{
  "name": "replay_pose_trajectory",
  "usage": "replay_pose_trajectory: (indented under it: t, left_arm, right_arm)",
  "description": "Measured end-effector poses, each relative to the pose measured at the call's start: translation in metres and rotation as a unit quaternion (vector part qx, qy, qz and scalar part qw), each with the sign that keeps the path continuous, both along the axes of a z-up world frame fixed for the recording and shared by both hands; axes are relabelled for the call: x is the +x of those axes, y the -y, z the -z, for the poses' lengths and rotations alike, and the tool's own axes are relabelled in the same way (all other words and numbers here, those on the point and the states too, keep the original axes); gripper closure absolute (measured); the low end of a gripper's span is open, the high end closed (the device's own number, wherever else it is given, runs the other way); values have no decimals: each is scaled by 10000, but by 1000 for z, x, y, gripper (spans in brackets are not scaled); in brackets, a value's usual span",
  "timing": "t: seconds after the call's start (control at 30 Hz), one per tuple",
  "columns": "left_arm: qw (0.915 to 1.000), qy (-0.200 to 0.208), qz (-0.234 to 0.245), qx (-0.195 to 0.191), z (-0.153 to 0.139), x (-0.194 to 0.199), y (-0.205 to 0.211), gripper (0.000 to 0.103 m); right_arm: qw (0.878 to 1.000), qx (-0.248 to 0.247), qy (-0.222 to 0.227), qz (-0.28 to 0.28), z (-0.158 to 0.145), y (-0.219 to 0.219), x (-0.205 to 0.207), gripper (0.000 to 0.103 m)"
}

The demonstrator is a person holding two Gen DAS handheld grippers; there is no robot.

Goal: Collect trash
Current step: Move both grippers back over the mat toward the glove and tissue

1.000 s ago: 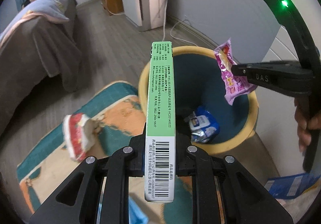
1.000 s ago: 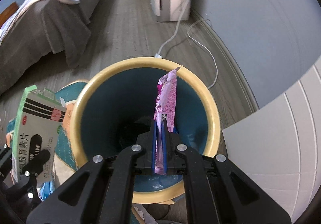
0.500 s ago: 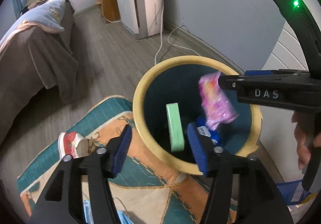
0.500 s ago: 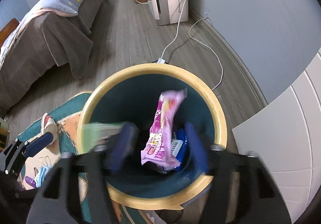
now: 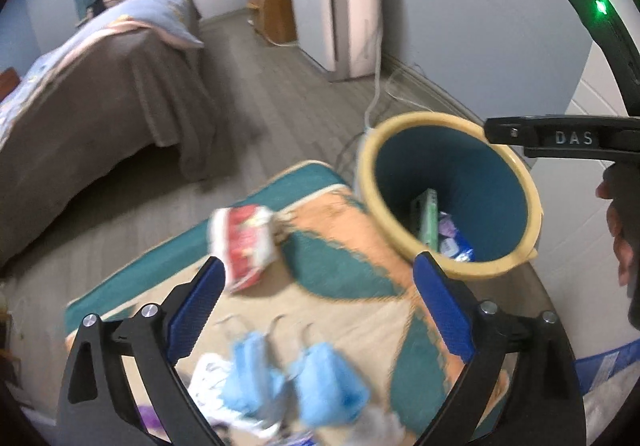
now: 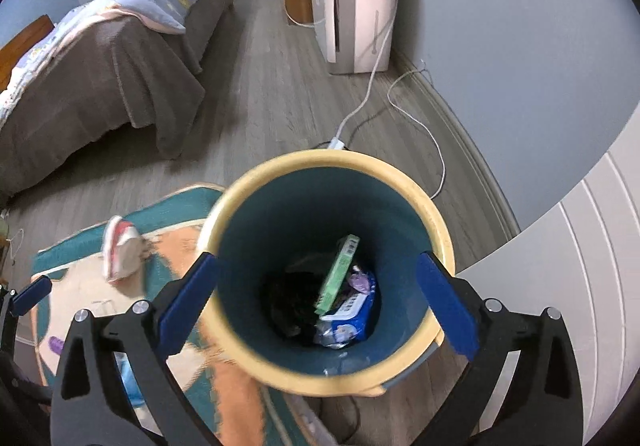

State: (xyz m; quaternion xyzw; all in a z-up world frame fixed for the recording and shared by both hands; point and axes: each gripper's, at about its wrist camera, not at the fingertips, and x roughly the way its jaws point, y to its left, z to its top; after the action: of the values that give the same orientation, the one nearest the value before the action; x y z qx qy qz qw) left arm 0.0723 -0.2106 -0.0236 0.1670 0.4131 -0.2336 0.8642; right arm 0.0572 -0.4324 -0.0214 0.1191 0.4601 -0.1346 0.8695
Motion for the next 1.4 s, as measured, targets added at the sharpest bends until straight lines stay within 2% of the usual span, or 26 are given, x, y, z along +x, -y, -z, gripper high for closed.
replay_pose_trajectory:
  t: [0.17,0.27,0.37,0.43,0.67,0.73,0.87,1.03,1.1,1.3,1.37,1.4]
  left_arm:
    - [9984,230,-411,-318,-32,-23,-54,6]
    - [9974,294,-564,-351,-41,-38,-77,6]
    - [9958,388,-727,-401,-45,-58,-101,6]
    - [9949,342,-813,-481,-44,-69,-117,6]
    - [9933,348,-1017,-421,-35,-93,-153,6]
    - [9922,233,-1160,-398,-26,-96,-164,6]
    - [9894,-33,-1380,-456,-11,-98,-181,6]
    - [9904,-137,-1367,-123,7,-107,-191,6]
    - [9907,-293,-1320,-120,13,-111,-192,6]
    - [9911,-577,-1195,45,34,-118,-180,6]
    - [9910,-636,-1173,90,39,-120,-176,7]
    - [9907,-689,-1167,109,43,-121,-174,7]
  right_arm:
    - [9990,-234,94,375,-23,-37,-20,6]
    - [9979,-481,108,428,-28,-64,-32,6]
    - [9955,-900,-99,267,-28,-97,-38,6]
    - [9951,-981,-11,95,-29,-116,-47,6]
    - [9970,-719,73,-292,-16,-161,-66,6]
    - [9979,-467,91,-442,-11,-164,-66,6]
    - [9980,-261,-126,-563,3,-175,-67,6]
    - [9940,127,-422,-997,22,-194,-65,6]
    - [9925,161,-516,-1094,27,-199,-64,6]
    - [9906,375,-865,-992,43,-200,-73,6]
    - [9893,403,-997,-983,51,-202,-76,10]
    - [9885,414,-1078,-974,55,-201,-78,15]
